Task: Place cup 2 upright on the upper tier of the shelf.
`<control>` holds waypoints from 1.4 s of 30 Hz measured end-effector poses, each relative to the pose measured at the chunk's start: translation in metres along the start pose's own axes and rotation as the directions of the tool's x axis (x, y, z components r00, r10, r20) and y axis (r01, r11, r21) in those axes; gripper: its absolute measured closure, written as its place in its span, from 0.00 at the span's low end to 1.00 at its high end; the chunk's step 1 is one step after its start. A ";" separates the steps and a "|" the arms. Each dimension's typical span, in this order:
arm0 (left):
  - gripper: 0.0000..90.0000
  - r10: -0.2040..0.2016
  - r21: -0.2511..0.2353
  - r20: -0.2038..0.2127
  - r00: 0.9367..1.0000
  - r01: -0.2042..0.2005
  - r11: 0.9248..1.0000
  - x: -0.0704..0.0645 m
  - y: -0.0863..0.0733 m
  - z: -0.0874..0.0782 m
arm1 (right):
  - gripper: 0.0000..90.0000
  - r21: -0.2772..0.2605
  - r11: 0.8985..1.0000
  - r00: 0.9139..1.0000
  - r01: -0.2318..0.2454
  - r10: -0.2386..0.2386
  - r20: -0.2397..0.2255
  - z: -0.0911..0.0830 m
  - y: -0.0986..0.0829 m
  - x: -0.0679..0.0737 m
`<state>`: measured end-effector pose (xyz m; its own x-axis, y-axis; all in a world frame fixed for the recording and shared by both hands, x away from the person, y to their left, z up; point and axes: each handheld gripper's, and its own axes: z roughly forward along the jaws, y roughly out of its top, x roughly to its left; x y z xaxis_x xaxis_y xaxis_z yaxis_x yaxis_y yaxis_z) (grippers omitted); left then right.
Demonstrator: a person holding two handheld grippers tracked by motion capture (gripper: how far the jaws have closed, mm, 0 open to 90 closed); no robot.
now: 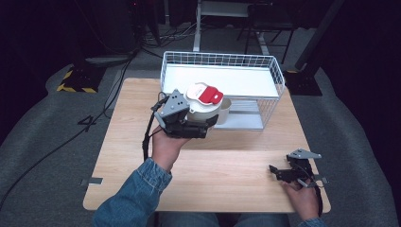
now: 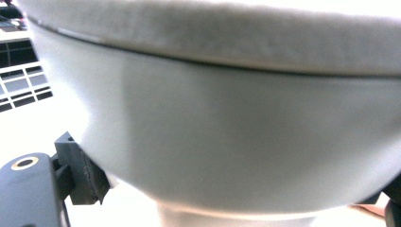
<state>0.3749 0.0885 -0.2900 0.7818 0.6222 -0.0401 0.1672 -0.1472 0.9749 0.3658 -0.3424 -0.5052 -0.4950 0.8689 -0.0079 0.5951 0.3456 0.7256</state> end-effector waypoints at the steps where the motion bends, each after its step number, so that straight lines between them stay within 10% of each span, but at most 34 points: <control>1: 0.13 -0.002 0.000 -0.002 1.000 0.002 1.000 0.001 0.002 0.001 | 0.09 0.000 1.000 1.000 0.000 0.000 0.000 0.000 0.000 0.000; 42: 0.14 -0.029 -0.048 -0.090 0.996 0.025 0.999 0.065 0.062 0.086 | 0.02 0.016 1.000 1.000 -0.023 0.022 0.019 0.006 0.005 0.005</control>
<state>0.4876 0.0532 -0.2511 0.7193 0.6930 -0.0482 0.1575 -0.0950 0.9829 0.3699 -0.3337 -0.5061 -0.4693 0.8830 -0.0048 0.6163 0.3315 0.7143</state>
